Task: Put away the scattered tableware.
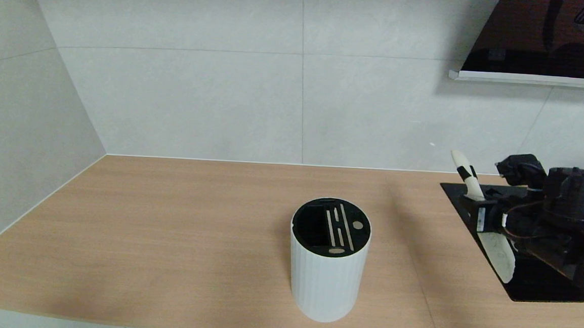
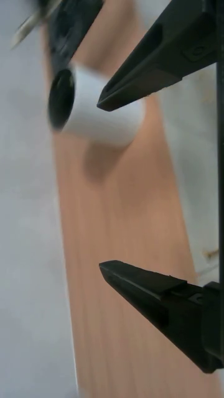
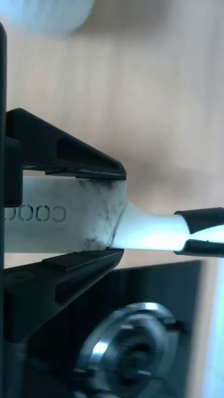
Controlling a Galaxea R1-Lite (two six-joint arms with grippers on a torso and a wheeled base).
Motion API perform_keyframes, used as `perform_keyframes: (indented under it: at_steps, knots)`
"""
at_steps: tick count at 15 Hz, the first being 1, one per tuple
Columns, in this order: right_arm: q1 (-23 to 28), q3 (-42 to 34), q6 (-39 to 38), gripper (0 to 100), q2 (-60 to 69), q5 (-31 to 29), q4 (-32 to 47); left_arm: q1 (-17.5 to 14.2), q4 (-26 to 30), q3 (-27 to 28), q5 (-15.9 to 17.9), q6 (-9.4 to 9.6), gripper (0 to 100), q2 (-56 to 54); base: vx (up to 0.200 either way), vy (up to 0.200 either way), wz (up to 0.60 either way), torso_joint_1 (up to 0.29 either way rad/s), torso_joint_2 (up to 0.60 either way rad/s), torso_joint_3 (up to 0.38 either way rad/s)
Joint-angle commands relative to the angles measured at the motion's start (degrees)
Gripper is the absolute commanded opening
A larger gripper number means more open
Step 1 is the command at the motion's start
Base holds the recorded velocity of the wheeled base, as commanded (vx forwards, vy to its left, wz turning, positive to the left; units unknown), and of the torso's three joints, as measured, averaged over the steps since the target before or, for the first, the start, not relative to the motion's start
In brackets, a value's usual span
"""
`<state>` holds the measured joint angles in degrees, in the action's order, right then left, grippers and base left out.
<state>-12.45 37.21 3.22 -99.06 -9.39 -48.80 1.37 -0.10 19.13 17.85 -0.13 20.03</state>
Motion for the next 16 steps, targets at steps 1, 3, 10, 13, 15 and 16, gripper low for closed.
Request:
perform_keyframes:
  at_steps: [1,3,10,13,15,16]
  knots:
    - [-4.8,6.3,-0.1,0,3.5,0.1,2.7,1.0,-0.2,10.4,6.6,3.56,100,23.8,0.0,0.0,0.0,0.0,0.0,0.0]
    - [-9.1,9.1,-0.1,0,3.6,0.0,3.5,4.9,-3.2,15.9,6.4,3.47,100,34.4,0.0,0.0,0.0,0.0,0.0,0.0]
    - [-27.5,8.2,-1.3,0,11.4,-2.7,12.1,12.0,-25.0,16.7,5.4,-13.05,100,53.4,0.0,0.0,0.0,0.0,0.0,0.0]
    - [-34.0,8.0,-4.1,0,10.5,-3.8,12.1,19.5,-30.8,16.7,5.4,-23.95,100,54.9,0.0,0.0,0.0,0.0,0.0,0.0]
    - [-36.5,8.3,-6.6,0,9.2,-4.0,12.1,24.0,-34.5,16.7,5.3,-29.75,100,57.1,0.0,0.0,0.0,0.0,0.0,0.0]
    - [-37.7,8.6,-7.8,0,8.4,-4.0,12.1,25.7,-38.2,16.7,4.9,-34.32,100,59.1,0.0,0.0,0.0,0.0,0.0,0.0]
